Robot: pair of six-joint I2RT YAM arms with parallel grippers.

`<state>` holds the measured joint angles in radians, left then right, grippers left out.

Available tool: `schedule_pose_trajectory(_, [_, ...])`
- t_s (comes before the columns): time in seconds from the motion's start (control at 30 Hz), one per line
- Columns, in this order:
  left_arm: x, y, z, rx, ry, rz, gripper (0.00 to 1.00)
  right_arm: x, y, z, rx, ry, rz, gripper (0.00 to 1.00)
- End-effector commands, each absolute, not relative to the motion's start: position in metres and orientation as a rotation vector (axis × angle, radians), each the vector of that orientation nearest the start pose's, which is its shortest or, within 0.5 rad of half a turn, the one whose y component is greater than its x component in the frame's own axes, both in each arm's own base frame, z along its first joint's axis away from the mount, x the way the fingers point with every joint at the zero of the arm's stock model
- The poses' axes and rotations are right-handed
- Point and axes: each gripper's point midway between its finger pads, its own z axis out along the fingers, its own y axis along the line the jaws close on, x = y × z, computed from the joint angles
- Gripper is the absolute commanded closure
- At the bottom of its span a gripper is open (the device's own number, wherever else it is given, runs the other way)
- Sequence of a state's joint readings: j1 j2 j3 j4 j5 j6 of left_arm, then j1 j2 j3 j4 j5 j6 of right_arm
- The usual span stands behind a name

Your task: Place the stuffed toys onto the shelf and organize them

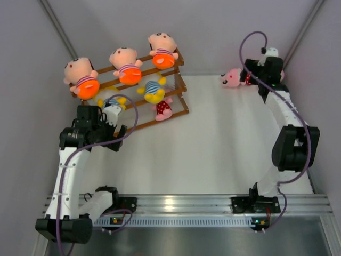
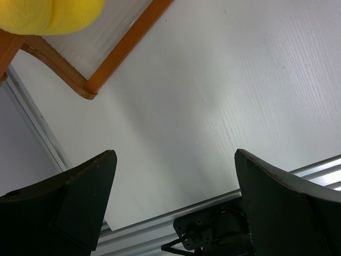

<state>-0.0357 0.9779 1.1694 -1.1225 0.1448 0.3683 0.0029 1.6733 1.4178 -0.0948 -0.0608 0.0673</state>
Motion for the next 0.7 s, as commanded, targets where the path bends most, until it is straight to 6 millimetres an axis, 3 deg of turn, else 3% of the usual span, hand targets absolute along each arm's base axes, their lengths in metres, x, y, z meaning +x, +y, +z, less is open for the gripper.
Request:
schedule_pose_trajectory(0.0, [0.225, -0.022, 0.232, 0.561, 2.376, -0.049, 0.02, 0.540, -0.070, 0.242, 0.428, 1.908, 0.108, 0.09])
schedule_pose_trajectory(0.07, [0.224, -0.025, 0.229, 0.591, 2.391, -0.073, 0.02, 0.556, -0.113, 0.232, 0.600, 1.860, 0.154, 0.10])
schedule_pose_trajectory(0.17, [0.227, -0.026, 0.228, 0.619, 2.405, -0.083, 0.02, 0.573, -0.158, 0.208, 0.766, 1.832, 0.138, 0.12])
schedule_pose_trajectory(0.2, [0.232, -0.024, 0.231, 0.621, 2.412, -0.074, 0.02, 0.586, -0.184, 0.174, 0.877, 1.846, 0.105, 0.13])
schedule_pose_trajectory(0.23, [0.233, -0.024, 0.229, 0.622, 2.421, -0.076, 0.02, 0.586, -0.186, 0.174, 0.883, 1.844, 0.095, 0.13])
schedule_pose_trajectory(0.4, [0.236, -0.028, 0.227, 0.623, 2.449, -0.106, 0.02, 0.607, -0.198, 0.128, 0.946, 1.860, 0.116, 0.14])
schedule_pose_trajectory(0.53, [0.236, -0.023, 0.221, 0.616, 2.481, -0.083, 0.02, 0.619, -0.203, 0.109, 0.975, 1.840, 0.126, 0.17])
schedule_pose_trajectory(0.6, [0.235, -0.022, 0.217, 0.615, 2.500, -0.076, 0.02, 0.625, -0.207, 0.100, 0.983, 1.833, 0.122, 0.21])
schedule_pose_trajectory(0.67, [0.234, -0.020, 0.213, 0.614, 2.516, -0.068, 0.02, 0.626, -0.212, 0.094, 1.010, 1.826, 0.125, 0.36])
